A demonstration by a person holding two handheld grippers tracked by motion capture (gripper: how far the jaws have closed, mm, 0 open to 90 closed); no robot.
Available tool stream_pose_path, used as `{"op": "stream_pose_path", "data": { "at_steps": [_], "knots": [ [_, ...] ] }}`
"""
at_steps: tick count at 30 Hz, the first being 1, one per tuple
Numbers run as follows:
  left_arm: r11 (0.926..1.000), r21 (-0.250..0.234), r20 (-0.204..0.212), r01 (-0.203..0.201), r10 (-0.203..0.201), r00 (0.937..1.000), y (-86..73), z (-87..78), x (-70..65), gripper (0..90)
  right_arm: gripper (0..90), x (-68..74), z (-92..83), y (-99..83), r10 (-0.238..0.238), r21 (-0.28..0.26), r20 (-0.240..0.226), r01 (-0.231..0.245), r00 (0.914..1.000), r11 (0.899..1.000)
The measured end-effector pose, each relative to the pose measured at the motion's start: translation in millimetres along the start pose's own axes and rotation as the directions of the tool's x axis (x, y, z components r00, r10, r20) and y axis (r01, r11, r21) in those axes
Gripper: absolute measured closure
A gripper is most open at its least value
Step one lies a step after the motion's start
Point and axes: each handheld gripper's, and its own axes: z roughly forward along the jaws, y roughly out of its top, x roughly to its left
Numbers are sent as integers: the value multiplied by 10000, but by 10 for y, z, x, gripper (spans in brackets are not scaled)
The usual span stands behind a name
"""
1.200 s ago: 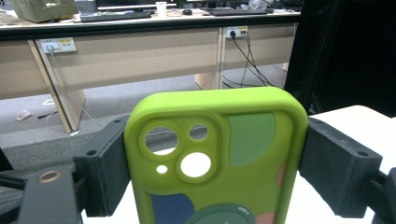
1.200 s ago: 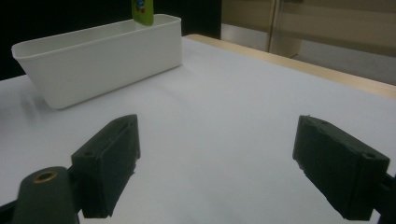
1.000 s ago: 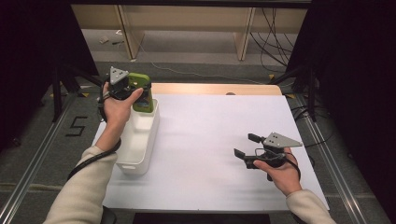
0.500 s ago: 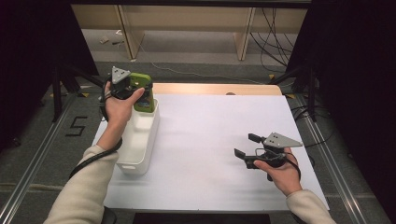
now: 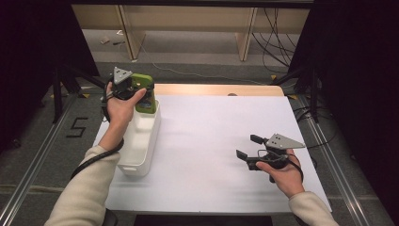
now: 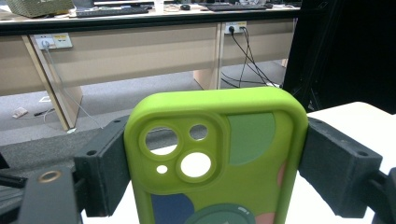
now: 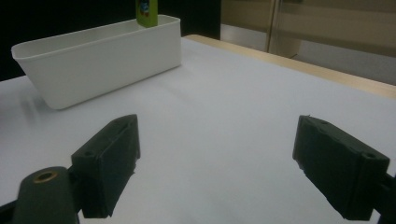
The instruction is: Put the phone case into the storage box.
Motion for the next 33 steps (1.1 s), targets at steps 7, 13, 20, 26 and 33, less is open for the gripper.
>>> {"op": "stream_pose_path", "data": {
  "at_steps": [7,13,20,26,33],
  "knots": [
    [10000,50,0,15,-15,10000,-9,14,6,167,159,2,-5,2,-8,-2,26,8,10000,10000],
    [10000,52,-6,59,-59,10000,-12,26,8,167,159,0,-7,2,-28,-16,29,28,10000,10000],
    [9999,101,6,9,-9,10000,-15,44,5,167,159,-1,-12,3,-37,10,49,37,10000,10000],
    [9999,120,0,14,-14,10000,-20,59,5,167,159,-1,-11,2,-28,-22,34,29,10000,10000],
    [9999,160,-22,29,-29,10000,-31,75,9,167,159,1,-14,3,-30,3,47,30,10000,10000]
  ]
}}
